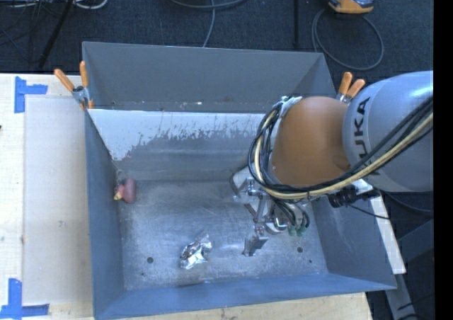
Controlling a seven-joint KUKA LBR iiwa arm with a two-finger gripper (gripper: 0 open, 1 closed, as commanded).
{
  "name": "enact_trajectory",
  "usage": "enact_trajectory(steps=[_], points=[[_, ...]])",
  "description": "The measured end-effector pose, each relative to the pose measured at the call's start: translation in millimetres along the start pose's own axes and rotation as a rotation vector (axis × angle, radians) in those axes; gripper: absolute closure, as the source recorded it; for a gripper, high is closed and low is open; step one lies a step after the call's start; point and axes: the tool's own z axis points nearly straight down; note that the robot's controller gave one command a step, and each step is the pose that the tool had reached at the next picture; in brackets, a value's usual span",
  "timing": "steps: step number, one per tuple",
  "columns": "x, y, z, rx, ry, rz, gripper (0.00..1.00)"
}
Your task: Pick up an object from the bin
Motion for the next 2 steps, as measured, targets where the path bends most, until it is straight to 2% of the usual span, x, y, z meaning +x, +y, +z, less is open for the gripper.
enact_trajectory(steps=[1, 2], points=[[-4.1, 99, 81, 0.003, -0.012, -0.156, 0.00], [6.1, 80, 53, 0.002, -0.009, -0.308, 0.00]])
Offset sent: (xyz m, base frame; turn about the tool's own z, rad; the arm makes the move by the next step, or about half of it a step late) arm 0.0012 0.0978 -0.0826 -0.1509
